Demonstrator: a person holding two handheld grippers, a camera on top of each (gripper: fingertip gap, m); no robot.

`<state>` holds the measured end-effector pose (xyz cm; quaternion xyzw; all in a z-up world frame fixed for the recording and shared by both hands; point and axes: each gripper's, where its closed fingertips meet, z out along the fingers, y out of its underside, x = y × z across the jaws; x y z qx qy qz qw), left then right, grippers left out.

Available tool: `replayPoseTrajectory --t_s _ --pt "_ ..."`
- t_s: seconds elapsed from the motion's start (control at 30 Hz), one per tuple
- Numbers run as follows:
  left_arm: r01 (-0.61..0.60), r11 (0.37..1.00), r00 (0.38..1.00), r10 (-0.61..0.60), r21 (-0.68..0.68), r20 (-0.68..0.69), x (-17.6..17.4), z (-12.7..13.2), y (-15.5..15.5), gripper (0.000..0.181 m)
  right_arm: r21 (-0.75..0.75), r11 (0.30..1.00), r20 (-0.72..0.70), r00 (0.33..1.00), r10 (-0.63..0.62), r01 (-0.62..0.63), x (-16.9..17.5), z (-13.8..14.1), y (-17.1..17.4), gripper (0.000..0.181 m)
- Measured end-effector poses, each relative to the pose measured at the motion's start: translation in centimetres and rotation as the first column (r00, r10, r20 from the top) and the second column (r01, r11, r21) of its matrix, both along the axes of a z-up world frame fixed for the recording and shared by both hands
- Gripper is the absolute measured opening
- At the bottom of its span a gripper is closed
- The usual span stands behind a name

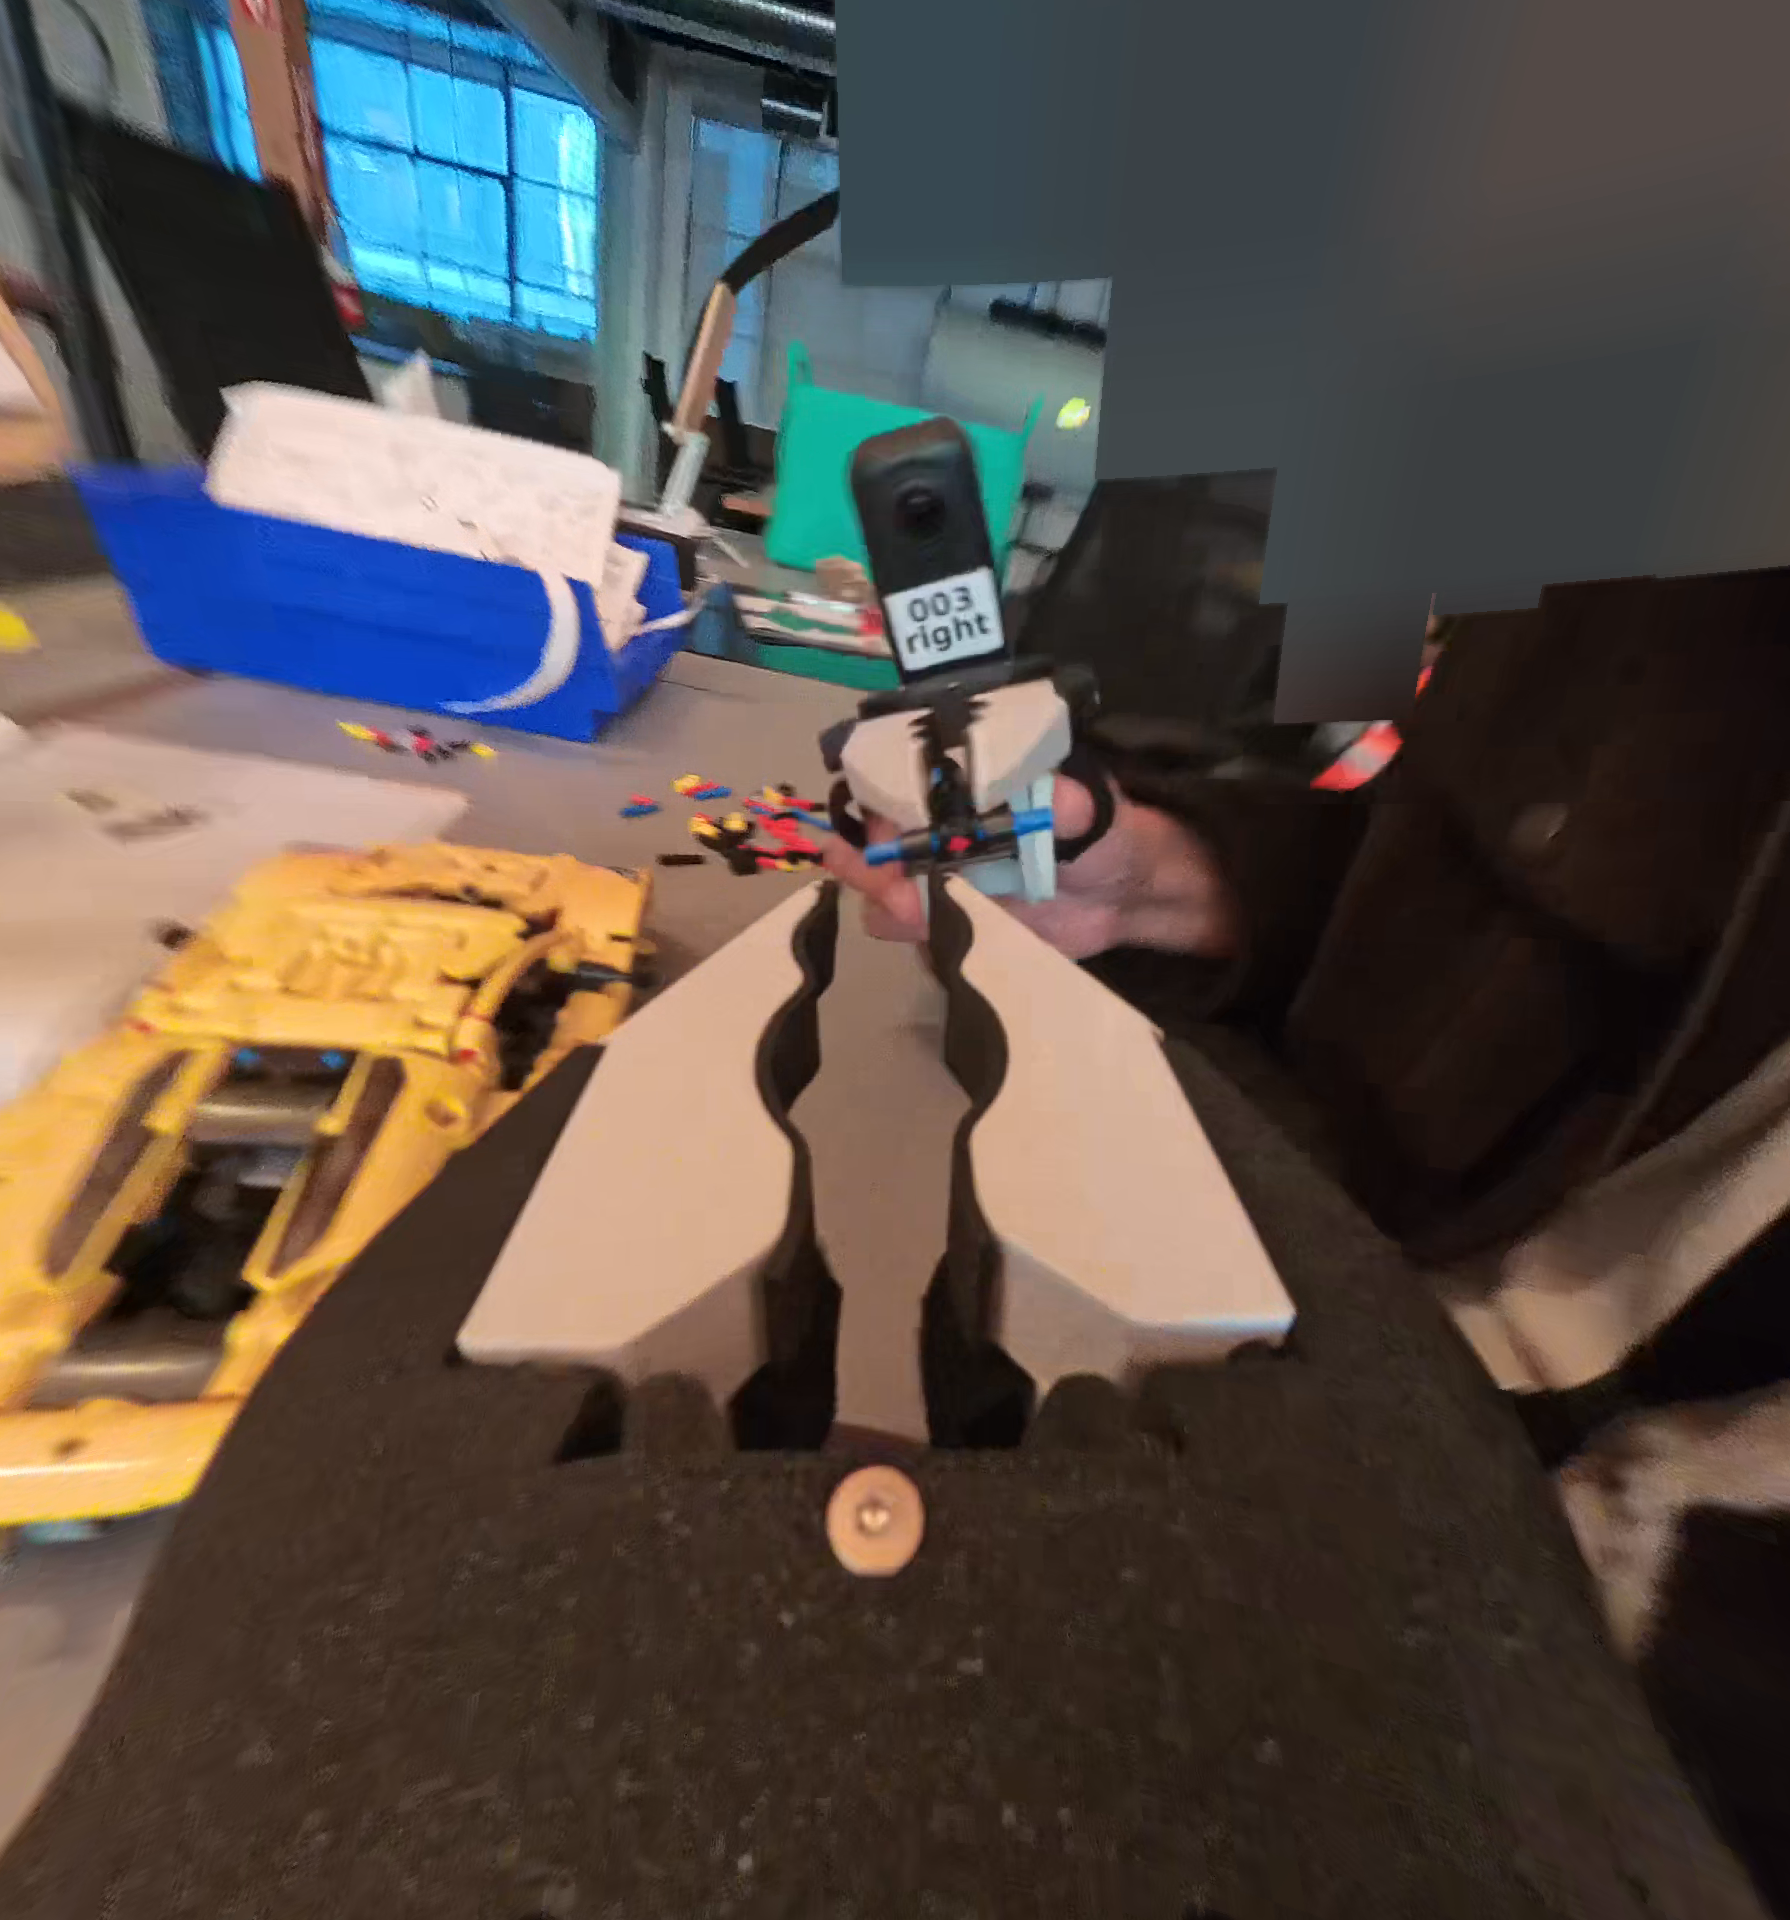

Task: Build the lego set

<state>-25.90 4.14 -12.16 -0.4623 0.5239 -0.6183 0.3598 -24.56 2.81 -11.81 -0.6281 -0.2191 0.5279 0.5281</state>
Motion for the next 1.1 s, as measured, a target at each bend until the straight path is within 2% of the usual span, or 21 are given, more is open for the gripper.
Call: replayPoseTrajectory --t_s 0.07,0.13,0.2,0.27,0.33,0.43,0.53,0.6,0.67,0.73,0.77,0.83,0.93,1.03,1.1 --pt "0.067 0.979 0.997 -0.073 -0.192 -0.024 0.1 -0.1 0.3 0.024 0.214 0.972 0.121 0.985 -0.124 0.096 -0.1 0.3 0.0 0.005" --pt "0.13 0.938 0.988 -0.15 -0.321 -0.038 0.1 -0.2 0.0 0.026 0.385 0.918 0.233 0.953 -0.195 0.094 -1.0 0.1 -0.6 0.005" --pt "0.178 0.889 0.976 -0.215 -0.423 -0.043 0.0 -0.4 -0.3 0.026 0.493 0.865 0.29 0.92 -0.265 0.094 -1.4 -0.1 -0.7 0.005" --pt "0.242 0.826 0.955 -0.295 -0.51 -0.024 -0.4 -0.3 -0.7 0.016 0.553 0.829 0.31 0.903 -0.299 0.085 -1.5 -0.1 -0.8 0.005" --pt "0.299 0.776 0.929 -0.371 -0.555 -0.017 -0.7 -0.4 -1.5 0.011 0.547 0.835 0.343 0.895 -0.286 0.058 -1.8 -0.7 -0.9 0.005" --pt "0.32 0.766 0.914 -0.405 -0.558 -0.032 -0.8 -0.8 -2.1 0.003 0.561 0.827 0.356 0.89 -0.286 0.041 -2.1 -0.8 -1.0 0.005" --pt "0.283 0.793 0.925 -0.374 -0.539 -0.065 -0.6 -1.4 -1.7 0.002 0.543 0.839 0.379 0.878 -0.292 0.044 -2.0 -1.3 -0.7 0.005" --pt "0.222 0.835 0.949 -0.304 -0.504 -0.086 -0.2 -1.6 -0.8 0.001 0.509 0.855 0.375 0.867 -0.327 0.102 -1.4 -1.6 0.3 0.007" --pt "0.125 0.899 0.978 -0.182 -0.421 -0.098 0.1 -1.6 0.6 0.0 0.395 0.896 0.405 0.837 -0.369 0.203 -0.3 -2.6 1.9 0.009" --pt "-0.007 0.952 0.993 -0.028 -0.305 -0.111 0.5 -1.7 2.1 0.0 0.288 0.911 0.437 0.806 -0.399 0.295 0.3 -3.0 3.0 0.029" --pt "-0.053 0.964 0.993 0.024 -0.261 -0.113 0.6 -1.6 2.5 0.0 0.254 0.909 0.442 0.796 -0.413 0.331 0.3 -3.0 3.3 0.033" --pt "-0.116 0.96 0.99 0.09 -0.254 -0.111 0.8 -1.3 2.9 0.0 0.261 0.878 0.465 0.745 -0.478 0.401 -0.2 -2.9 4.1 0.043" --pt "-0.17 0.927 0.984 0.139 -0.335 -0.113 0.8 -1.0 3.4 0.0 0.375 0.802 0.521 0.61 -0.598 0.466 -0.5 -2.6 5.0 0.037" --pt "-0.203 0.871 0.979 0.172 -0.447 -0.109 0.5 -0.8 4.0 0.0 0.515 0.708 0.516 0.484 -0.706 0.484 -0.6 -1.6 5.1 0.027" --pt "-0.204 0.855 0.979 0.171 -0.476 -0.113 0.6 -1.0 4.0 0.0 0.581 0.644 0.491 0.417 -0.765 0.498 -0.2 -0.9 5.1 0.017"
